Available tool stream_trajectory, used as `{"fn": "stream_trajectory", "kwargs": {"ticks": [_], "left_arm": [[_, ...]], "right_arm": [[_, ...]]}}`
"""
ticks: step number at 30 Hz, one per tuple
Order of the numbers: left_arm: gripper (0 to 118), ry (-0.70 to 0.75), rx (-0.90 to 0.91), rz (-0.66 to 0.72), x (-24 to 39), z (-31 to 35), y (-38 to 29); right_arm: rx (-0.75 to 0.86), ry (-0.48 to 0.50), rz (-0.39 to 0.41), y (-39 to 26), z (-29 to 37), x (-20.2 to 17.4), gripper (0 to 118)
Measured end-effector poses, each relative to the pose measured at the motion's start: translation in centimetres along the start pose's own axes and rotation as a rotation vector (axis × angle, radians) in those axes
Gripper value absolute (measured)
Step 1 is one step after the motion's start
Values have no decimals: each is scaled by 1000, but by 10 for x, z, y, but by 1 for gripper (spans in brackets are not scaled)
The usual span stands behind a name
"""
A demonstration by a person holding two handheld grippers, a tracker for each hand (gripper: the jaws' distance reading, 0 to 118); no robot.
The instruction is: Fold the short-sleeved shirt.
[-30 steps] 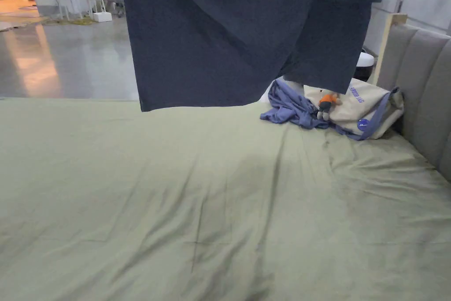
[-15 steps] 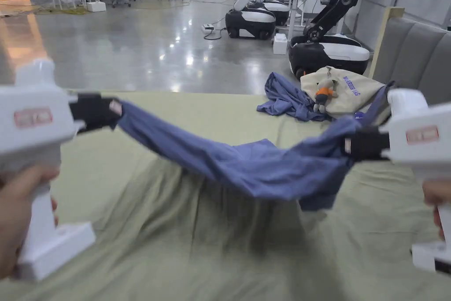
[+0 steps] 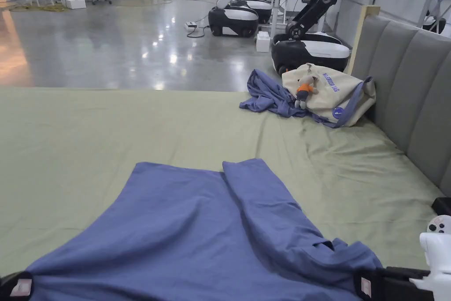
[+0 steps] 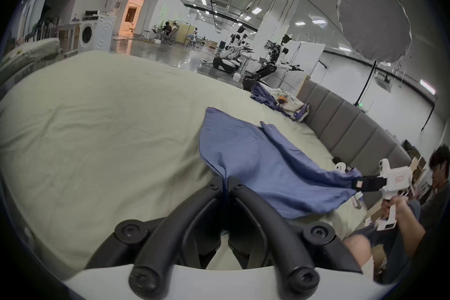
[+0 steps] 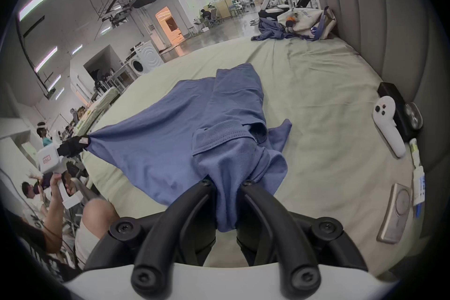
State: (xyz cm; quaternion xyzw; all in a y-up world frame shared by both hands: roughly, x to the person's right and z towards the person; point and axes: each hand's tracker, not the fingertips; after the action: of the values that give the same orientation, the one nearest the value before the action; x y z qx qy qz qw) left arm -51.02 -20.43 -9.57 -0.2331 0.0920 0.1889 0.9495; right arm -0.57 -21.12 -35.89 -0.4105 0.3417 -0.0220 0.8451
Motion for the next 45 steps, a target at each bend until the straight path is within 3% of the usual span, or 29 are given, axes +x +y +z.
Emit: {"fn": "stream_trajectory", "kwargs": {"ticks": [2, 8, 11, 12, 13, 14, 15, 17, 19, 21, 23, 24, 25, 26, 27, 28, 29, 30, 32, 36, 40, 41, 43, 44, 45], "left_arm": [[3, 15, -19, -35, 5, 9, -12], [3, 50, -81, -76, 16, 3, -37], [4, 46, -60, -183, 17, 4, -36], [17, 60, -35, -194, 18, 6, -36], [42, 87, -4, -202, 21, 10, -34], [75, 92, 24, -204, 21, 13, -31], [98, 82, 74, -221, 18, 18, -25], [100, 113, 169, -274, 26, 25, -8], [100, 117, 283, -303, 33, 33, 10], [100, 82, 377, -276, 39, 42, 17], [100, 62, 396, -219, 43, 51, 15], [99, 54, 385, -208, 46, 55, 9], [95, 40, 376, -204, 48, 59, 0], [77, 25, 367, -205, 50, 64, -8], [13, 19, 382, -224, 51, 68, -19], [0, 49, 398, -257, 57, 70, -27], [0, 120, 397, -326, 63, 74, -33], [0, 120, 403, -315, 63, 80, -33], [0, 29, 347, -273, 53, 71, -35], [0, 82, 389, -273, 45, 65, -42], [0, -58, 327, -218, 32, 29, -2], [9, -89, 291, -212, 27, 12, 13], [103, -41, 213, -246, 27, -41, 49], [118, -31, 219, -273, 24, -65, 62], [118, -18, 217, -284, 21, -94, 79]], "right_arm": [[-32, -20, 30, -10, 3, -3, 14], [-71, -33, 10, -37, -12, 8, 14], [-46, -94, 72, -43, -12, 3, 15], [-17, -132, 104, -48, -10, 3, 23], [29, -180, 136, -49, -4, -1, 40], [88, -212, 160, -47, 4, -6, 65], [151, -224, 197, -43, 15, -12, 81], [329, -278, 292, -29, 42, -33, 90], [529, -335, 367, -17, 65, -55, 107], [675, -351, 326, -18, 82, -79, 108], [717, -312, 257, -35, 86, -92, 108], [712, -296, 237, -47, 86, -101, 107], [713, -303, 225, -59, 84, -107, 97], [735, -295, 227, -72, 83, -112, 60], [756, -275, 251, -83, 82, -117, 2], [751, -326, 279, -88, 75, -123, 2], [775, -346, 280, -95, 69, -126, 2], [719, -274, 314, -93, 65, -125, 2], [678, -281, 311, -89, 56, -128, 2], [691, -272, 308, -89, 50, -130, 2], [658, -269, 299, -88, 47, -123, 2], [652, -266, 293, -87, 48, -121, 2], [644, -252, 277, -85, 50, -117, 2], [642, -253, 277, -84, 51, -116, 2], [637, -255, 279, -84, 52, -115, 2]]}}
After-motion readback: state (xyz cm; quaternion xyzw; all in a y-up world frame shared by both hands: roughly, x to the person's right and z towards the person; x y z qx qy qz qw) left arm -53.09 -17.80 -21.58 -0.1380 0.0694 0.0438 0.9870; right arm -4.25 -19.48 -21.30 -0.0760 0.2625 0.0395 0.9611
